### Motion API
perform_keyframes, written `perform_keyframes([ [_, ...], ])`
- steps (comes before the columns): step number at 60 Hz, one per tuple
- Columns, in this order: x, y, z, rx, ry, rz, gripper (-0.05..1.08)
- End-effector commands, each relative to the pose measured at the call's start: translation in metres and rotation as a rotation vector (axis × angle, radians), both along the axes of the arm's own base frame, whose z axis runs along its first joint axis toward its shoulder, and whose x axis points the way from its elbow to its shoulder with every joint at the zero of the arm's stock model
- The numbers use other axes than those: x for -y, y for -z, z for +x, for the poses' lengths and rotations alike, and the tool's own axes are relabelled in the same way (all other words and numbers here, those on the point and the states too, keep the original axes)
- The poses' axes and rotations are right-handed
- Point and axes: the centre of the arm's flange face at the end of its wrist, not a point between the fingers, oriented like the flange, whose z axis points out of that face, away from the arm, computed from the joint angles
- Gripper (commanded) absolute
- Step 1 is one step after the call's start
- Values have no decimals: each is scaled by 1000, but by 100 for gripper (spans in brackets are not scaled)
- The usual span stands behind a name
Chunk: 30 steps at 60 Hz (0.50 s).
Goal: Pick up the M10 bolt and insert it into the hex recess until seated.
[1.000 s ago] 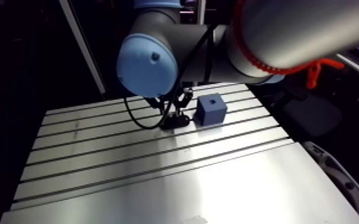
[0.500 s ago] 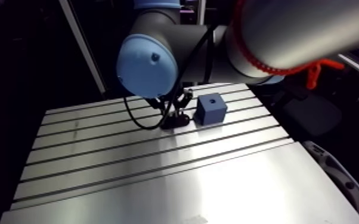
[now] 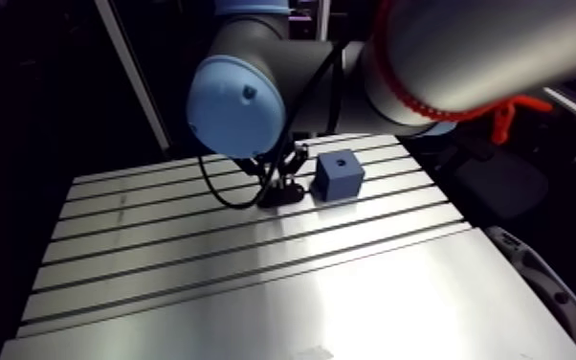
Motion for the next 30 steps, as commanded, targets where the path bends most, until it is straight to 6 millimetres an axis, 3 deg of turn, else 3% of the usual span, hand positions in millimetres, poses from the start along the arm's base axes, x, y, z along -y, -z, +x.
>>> perform_keyframes([
  [1,0,0,0,1,0,0,64],
  [30,1,0,0,0,-3,-2,68],
])
